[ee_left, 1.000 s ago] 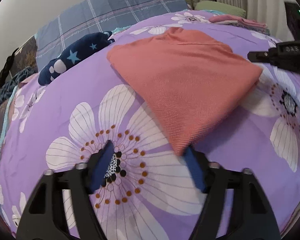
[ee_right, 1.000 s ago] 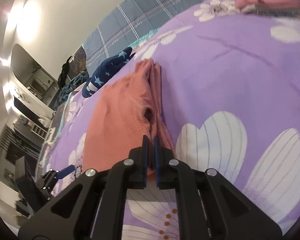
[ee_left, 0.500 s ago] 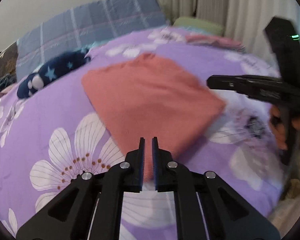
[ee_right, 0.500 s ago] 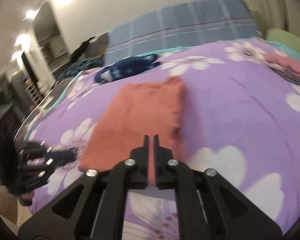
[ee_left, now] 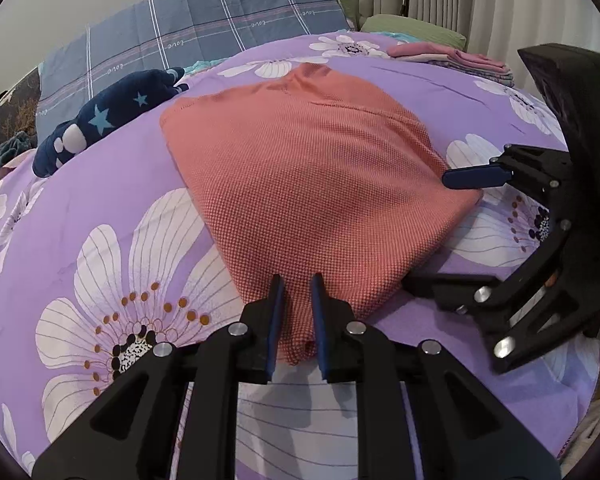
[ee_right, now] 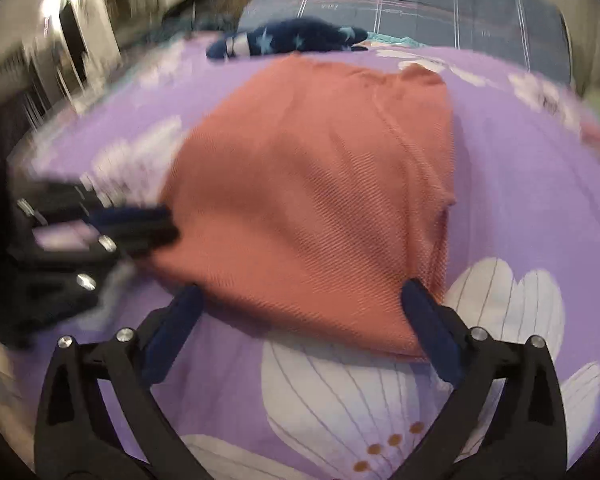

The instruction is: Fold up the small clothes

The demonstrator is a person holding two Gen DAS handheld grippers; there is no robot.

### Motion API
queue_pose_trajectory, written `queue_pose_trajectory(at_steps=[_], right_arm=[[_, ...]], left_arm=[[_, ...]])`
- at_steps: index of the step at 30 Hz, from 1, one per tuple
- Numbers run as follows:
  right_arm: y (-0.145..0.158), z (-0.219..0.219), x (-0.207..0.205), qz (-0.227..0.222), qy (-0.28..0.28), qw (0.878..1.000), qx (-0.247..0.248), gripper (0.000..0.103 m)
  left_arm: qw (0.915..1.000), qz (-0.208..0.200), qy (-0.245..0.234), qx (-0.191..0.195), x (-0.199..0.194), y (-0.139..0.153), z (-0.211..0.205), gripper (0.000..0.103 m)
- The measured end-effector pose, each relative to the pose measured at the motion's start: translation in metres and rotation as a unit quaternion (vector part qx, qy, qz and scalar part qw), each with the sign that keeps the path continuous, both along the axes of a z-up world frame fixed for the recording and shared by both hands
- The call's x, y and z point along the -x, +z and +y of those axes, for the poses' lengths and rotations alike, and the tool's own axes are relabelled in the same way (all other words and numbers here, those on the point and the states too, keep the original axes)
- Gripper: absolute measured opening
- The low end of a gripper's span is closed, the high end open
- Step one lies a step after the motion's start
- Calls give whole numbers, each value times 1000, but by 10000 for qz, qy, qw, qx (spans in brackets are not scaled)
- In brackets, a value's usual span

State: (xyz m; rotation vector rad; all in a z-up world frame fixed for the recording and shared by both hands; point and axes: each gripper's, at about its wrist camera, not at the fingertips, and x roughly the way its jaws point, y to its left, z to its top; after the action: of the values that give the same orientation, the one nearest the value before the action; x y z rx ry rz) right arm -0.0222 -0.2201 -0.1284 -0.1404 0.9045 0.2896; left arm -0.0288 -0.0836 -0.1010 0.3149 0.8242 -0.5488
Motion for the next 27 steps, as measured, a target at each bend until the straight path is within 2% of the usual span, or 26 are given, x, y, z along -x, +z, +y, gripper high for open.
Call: queue_pose_trajectory(at_steps=[2,5,7,13,14,15,17,19,22,24,25,26,27], right_arm=[[2,-9,-3,30,-25,9995,-321,101],[7,-33,-4,133,-91,9926,-1207,101],[8,-36,-2,176,-54,9900,-1401,101],[16,-35,5,286,77,9889,-1455,100],[18,-37,7,240,-18,9887,-1478,94],[21,-42,8,193,-221,9884,-1487,82],[26,-50,8,101,-510,9867,-1539,70],[40,-63,7,-259,-851,9841,-1540,70],[56,-76,-2,-563,-1003,9829,-1442,72],[60,-79,-12,-656,-1011,9841,-1306,72],[61,-79,-20,-661,-1102,9854,-1118,72],[62,-79,-27,-644,-1128,9857,-1075,71],[61,-78,-33,-628,-1101,9854,-1136,62]], left_arm=[[10000,-5,0,43,1,0,1,16],[9999,34,4,107,1,1,2,16],[9999,59,1,143,0,1,3,16],[9994,190,-34,274,-4,1,8,17],[9993,215,-37,296,-4,0,8,18],[9992,238,-38,322,-5,1,9,18],[9988,295,-43,399,-6,1,10,19],[9979,400,-25,500,-7,4,11,22],[9959,401,6,809,-8,16,15,31],[9952,227,94,948,-10,28,20,51],[9951,169,121,969,-13,32,22,54],[9953,95,152,953,-16,35,23,55],[9959,18,197,884,-20,38,23,55]])
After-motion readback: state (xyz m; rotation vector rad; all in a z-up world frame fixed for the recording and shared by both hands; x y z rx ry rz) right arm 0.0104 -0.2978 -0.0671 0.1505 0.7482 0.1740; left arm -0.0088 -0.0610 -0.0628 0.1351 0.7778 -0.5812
